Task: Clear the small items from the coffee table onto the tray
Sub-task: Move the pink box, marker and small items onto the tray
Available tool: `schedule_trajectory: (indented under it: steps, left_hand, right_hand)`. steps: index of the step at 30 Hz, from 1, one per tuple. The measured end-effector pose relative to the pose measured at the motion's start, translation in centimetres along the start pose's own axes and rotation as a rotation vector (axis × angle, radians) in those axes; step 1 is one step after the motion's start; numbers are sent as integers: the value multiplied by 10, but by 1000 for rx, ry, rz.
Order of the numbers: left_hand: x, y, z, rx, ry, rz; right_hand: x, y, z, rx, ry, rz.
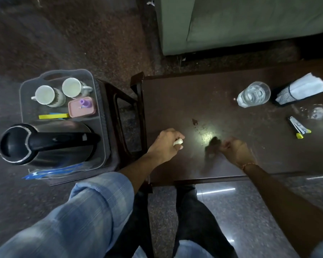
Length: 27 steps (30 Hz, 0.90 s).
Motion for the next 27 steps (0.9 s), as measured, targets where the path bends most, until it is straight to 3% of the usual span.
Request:
schedule_trajectory:
  steps: [7,15,22,27]
  left_hand:
    - [17,93,20,114,-128,-12]
    - [-21,240,59,254,-182,-132]
    - [-99,377,122,448,-59,-122]
    - [-179,408,152,467,112,-149]
  right_hand:
    - [-145,21,65,13,192,-201]
    - [-317,-7,128,12,411,-236]
    - [-452,-69,168,-96,610,-146]
    - [-502,-112,167,-148,689,-22]
Point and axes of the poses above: each hand's wrist, its own z-axis away from the middle knuckle, its own y-axis out of the back of the hand, x = y × z, the point moved 9 cm from there along -z, towards the middle knuckle, and after that the axes turned 8 degrees about -y, right-handed, at the moved point
